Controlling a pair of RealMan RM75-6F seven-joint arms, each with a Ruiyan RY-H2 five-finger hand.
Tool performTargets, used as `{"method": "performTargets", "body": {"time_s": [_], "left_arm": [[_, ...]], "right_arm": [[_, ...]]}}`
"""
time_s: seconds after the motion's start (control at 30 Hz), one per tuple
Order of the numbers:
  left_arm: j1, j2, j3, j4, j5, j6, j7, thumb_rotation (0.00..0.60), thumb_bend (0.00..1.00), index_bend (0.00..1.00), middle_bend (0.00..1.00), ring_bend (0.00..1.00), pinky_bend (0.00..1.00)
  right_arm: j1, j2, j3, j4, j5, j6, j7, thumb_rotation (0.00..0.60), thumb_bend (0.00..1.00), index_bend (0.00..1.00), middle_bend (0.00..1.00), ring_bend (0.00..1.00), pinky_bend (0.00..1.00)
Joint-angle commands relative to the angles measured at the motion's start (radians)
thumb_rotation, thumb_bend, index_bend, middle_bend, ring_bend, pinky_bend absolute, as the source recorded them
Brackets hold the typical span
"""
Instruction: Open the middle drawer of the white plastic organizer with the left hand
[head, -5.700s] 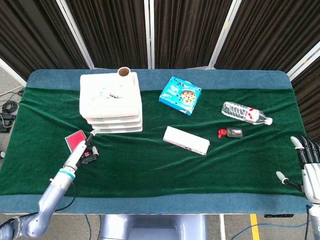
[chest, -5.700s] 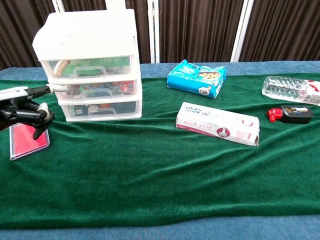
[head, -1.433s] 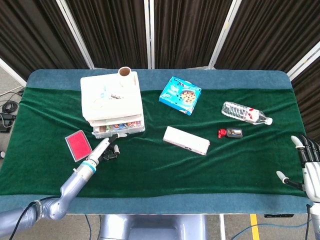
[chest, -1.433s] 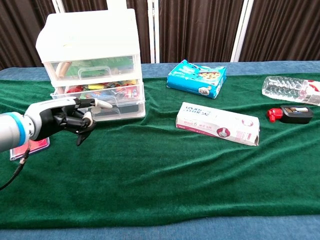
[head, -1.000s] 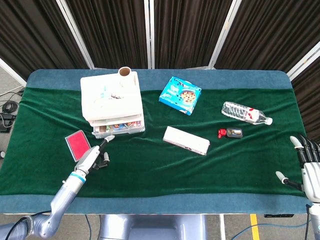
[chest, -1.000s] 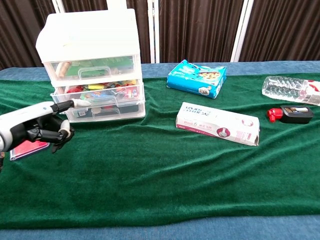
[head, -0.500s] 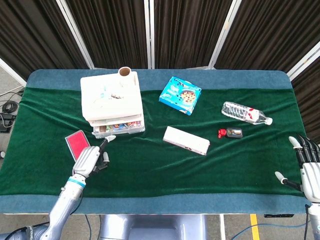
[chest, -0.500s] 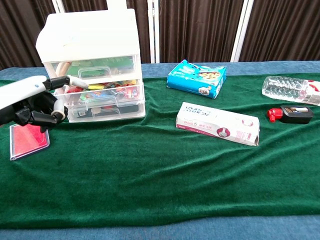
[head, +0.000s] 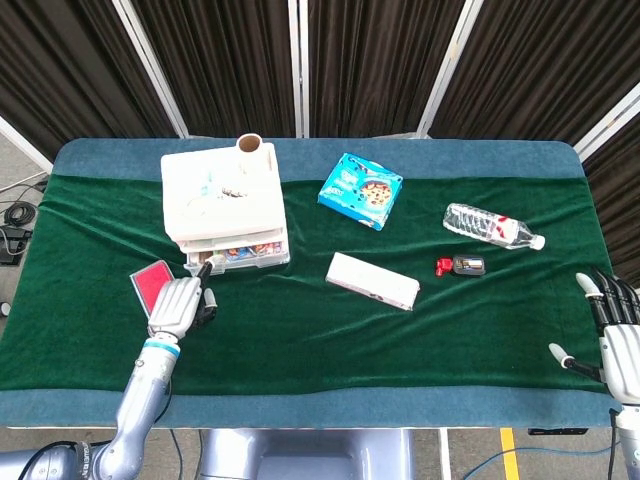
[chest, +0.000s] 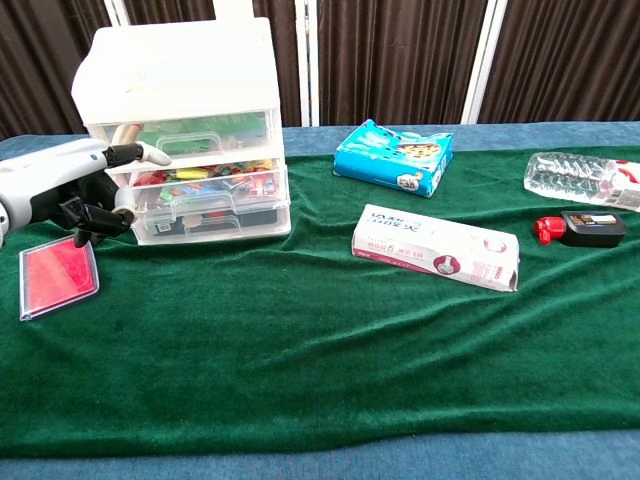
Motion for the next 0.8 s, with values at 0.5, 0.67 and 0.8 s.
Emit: {"method": "performTargets", "body": {"time_s": [0.5, 0.67, 0.8], "left_arm": [[-0.091, -0.032, -0.036, 0.039, -0.186, -0.016, 0.042, 0.6, 1.0, 0.09, 0.83, 0.68, 0.68], [-0.105, -0.035, -0.041, 0.031, -0.217, -0.021, 0.037, 0.6, 1.0, 0.16, 0.83, 0.69, 0.68], [-0.108, -0.026, -0.035, 0.018, -0.211, -0.023, 0.025, 0.6, 1.0, 0.23, 0.83, 0.69, 0.69]], "right_arm": [[0.001, -0.001, -0.001, 0.001, -0.002, 0.001, 0.0, 0.6, 0.03, 0.03, 0.0, 0.0, 0.0], [0.0, 0.0, 0.0, 0.002, -0.003, 0.002, 0.005, 0.6, 0.03, 0.03, 0.0, 0.0, 0.0], [0.001, 0.0, 0.0, 0.003, -0.001, 0.0, 0.009, 0.6, 0.03, 0.03, 0.0, 0.0, 0.0]]}}
